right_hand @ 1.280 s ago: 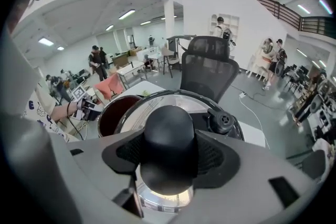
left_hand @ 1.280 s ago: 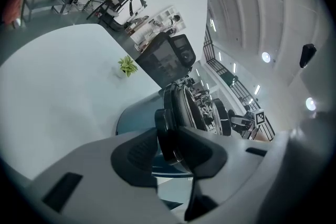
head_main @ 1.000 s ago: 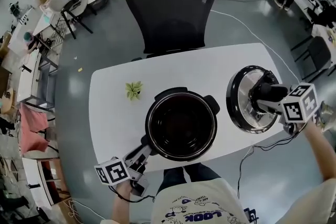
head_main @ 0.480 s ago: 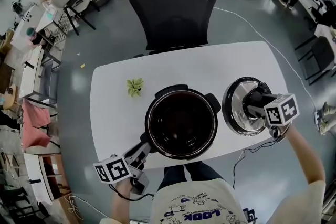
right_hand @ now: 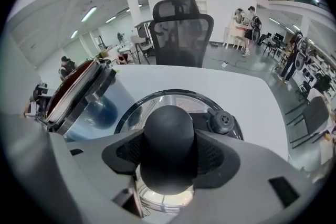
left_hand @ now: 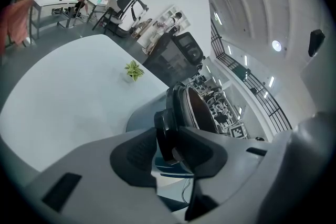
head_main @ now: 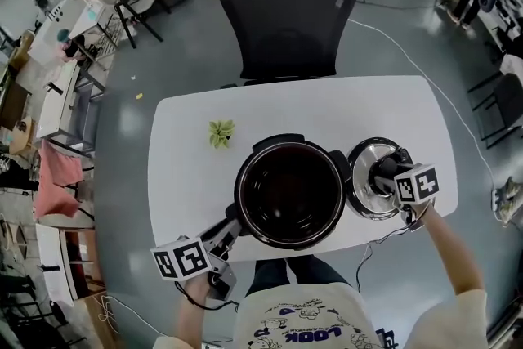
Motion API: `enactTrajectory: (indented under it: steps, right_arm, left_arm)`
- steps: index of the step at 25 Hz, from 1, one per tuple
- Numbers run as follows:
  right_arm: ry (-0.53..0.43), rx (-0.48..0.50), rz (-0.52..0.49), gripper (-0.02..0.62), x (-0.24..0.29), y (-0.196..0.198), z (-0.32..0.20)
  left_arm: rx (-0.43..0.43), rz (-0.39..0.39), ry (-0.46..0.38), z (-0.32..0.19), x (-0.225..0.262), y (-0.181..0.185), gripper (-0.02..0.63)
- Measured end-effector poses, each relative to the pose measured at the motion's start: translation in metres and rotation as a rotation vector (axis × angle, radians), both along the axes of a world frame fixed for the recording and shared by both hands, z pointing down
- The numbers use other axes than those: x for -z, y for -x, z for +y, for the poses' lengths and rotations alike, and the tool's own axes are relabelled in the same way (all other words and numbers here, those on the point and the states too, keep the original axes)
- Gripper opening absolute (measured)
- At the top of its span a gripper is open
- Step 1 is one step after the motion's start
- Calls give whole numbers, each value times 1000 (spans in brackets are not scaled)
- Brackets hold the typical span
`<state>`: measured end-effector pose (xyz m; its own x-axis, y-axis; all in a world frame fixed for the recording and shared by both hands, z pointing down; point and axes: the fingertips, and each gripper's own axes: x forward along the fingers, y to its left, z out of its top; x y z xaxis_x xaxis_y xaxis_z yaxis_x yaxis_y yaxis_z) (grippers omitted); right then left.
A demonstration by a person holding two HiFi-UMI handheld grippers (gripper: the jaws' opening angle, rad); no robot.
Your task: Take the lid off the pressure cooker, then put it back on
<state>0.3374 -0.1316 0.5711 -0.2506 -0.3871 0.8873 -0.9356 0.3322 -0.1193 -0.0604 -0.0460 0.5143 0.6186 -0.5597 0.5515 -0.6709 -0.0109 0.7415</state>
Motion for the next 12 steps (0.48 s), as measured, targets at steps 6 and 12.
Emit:
enactTrajectory:
  steps: [6, 12]
  right_arm:
    - [17, -20, 24, 295, -22, 6, -1]
    - [23, -40, 42, 295, -41, 12, -7]
  left_arm:
    - [19, -18, 1, 1, 2, 1, 140]
    - [37, -29, 5, 1, 3, 2, 140]
